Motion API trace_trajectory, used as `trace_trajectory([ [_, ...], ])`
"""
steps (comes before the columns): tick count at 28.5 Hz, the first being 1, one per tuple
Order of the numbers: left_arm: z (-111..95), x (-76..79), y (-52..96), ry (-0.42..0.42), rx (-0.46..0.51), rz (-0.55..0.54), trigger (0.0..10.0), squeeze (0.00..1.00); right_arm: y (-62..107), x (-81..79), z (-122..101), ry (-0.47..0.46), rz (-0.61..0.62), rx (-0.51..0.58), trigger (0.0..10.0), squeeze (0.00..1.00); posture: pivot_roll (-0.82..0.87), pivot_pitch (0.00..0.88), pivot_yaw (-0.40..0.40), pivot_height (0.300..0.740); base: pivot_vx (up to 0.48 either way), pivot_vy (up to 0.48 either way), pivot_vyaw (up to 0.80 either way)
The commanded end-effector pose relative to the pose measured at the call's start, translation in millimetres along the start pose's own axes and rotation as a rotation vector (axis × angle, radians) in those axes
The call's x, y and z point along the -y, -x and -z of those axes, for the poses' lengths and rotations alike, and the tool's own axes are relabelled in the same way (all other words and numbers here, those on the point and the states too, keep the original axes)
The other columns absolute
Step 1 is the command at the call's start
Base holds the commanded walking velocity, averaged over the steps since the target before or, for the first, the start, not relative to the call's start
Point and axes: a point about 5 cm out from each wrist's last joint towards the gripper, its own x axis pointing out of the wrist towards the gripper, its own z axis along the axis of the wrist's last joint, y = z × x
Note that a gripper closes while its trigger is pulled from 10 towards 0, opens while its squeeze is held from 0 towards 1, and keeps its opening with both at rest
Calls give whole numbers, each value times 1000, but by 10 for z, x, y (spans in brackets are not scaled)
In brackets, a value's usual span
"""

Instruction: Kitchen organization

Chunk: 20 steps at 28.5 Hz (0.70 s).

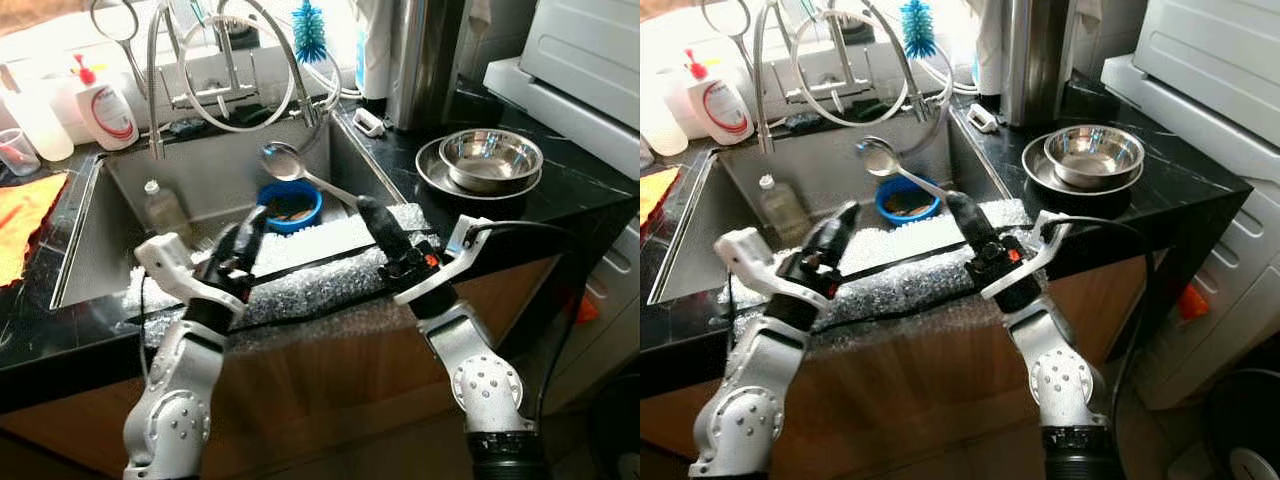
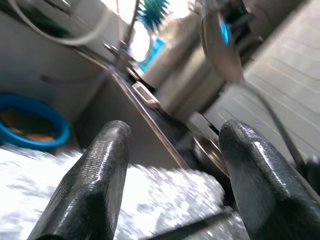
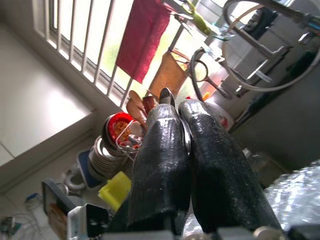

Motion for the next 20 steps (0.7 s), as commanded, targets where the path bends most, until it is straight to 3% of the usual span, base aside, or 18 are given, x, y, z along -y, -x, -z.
trace_trajectory([
  [1, 23, 108, -9, 56, 12, 39, 10000, 0, -40, -89, 29, -16, -48, -3, 10000, 0, -158, 0, 103, 740, 0, 0, 0],
  [20, 26, 305, -24, 135, 14, 150, 10000, 0, -109, -148, 173, -45, -83, -59, 10000, 0, -144, 0, 94, 740, 0, 0, 0],
])
